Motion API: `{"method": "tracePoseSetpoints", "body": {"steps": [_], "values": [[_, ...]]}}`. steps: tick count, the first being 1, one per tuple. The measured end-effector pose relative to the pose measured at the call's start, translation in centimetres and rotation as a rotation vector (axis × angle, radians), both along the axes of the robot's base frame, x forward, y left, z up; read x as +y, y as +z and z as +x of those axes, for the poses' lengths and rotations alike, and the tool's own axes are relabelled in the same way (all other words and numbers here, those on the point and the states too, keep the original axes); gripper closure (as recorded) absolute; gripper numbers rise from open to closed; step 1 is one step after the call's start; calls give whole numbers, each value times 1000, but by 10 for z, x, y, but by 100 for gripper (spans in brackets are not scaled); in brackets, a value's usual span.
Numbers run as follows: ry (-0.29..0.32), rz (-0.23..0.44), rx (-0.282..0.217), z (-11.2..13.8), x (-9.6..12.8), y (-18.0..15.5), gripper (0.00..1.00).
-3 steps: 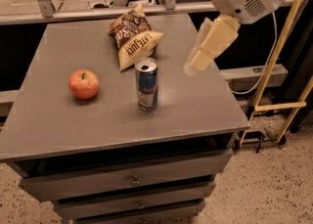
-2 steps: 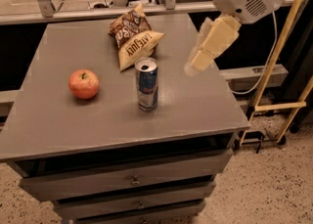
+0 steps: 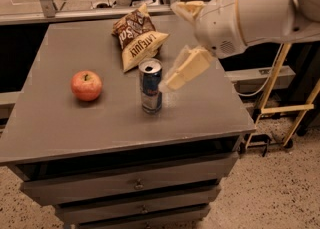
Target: Knock redbull can over
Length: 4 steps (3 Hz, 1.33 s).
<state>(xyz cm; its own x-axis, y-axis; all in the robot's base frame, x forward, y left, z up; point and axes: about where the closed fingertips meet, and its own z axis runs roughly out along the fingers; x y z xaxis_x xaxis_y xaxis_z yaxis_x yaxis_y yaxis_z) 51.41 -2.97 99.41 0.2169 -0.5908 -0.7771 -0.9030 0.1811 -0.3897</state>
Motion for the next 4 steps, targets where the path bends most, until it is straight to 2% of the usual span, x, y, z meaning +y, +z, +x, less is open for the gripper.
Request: {"method": "tracePoseSetpoints", "body": {"steps": [1,2,3,4], "values": [[24,165,-26,16,39,-16,0],[38,251,-1,27,58,-31,0],[63,329,86,20,57,-53,0],[88,358,141,7,51,-65,0]]}}
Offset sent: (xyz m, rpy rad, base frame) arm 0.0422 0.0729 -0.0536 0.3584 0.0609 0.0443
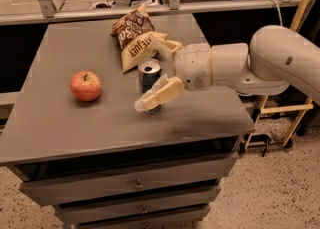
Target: Knock redbull can over
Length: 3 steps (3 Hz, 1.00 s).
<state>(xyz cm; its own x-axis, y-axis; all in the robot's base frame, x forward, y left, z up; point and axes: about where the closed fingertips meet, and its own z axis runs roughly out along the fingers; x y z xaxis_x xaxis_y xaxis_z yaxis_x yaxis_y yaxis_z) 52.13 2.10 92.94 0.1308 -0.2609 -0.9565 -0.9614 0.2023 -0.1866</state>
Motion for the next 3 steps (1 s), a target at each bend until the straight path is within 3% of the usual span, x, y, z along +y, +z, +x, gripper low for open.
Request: {"method": "tracePoseSetpoints", "body": {"steps": [1,2,3], "values": [[26,42,29,-3,7,-6,0],[14,100,49,3,11,-10,0],[-10,124,66,11,9,-15,18]]}}
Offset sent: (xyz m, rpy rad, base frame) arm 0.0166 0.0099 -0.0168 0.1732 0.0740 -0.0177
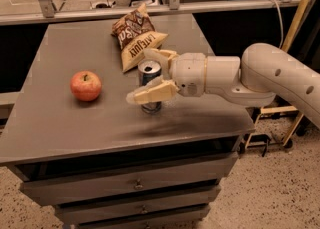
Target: Knock redbull can over
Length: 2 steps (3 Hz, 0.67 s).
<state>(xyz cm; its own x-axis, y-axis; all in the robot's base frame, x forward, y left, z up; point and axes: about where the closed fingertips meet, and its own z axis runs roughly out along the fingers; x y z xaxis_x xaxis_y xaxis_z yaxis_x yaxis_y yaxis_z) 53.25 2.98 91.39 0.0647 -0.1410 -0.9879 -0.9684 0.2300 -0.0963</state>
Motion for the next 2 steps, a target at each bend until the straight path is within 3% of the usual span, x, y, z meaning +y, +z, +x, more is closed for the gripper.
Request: {"method": "tracePoseSetpoints", "body": {"steps": [2], "values": [[-65,-11,46,-1,-24,-19,65]]}}
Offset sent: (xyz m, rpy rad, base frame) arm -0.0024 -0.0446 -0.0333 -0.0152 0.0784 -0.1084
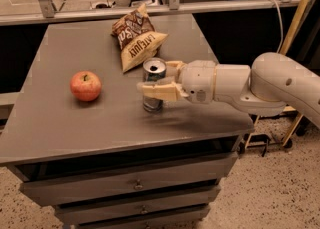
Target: Knock redbull can over
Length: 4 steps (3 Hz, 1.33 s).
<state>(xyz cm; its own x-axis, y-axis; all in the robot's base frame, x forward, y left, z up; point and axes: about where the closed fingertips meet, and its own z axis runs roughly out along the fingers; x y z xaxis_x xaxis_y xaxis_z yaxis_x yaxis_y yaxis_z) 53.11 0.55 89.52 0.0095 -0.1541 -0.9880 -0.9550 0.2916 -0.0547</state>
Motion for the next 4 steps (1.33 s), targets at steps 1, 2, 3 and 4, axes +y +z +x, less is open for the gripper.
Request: {"method": "tracePoseSetpoints", "body": {"steps": [1,2,3,4], "values": [[-6,1,11,0,-4,-6,88],[-6,1,11,0,-4,-4,100],[-6,1,11,0,-4,-3,100],[-6,1,11,0,-4,-3,100]]}}
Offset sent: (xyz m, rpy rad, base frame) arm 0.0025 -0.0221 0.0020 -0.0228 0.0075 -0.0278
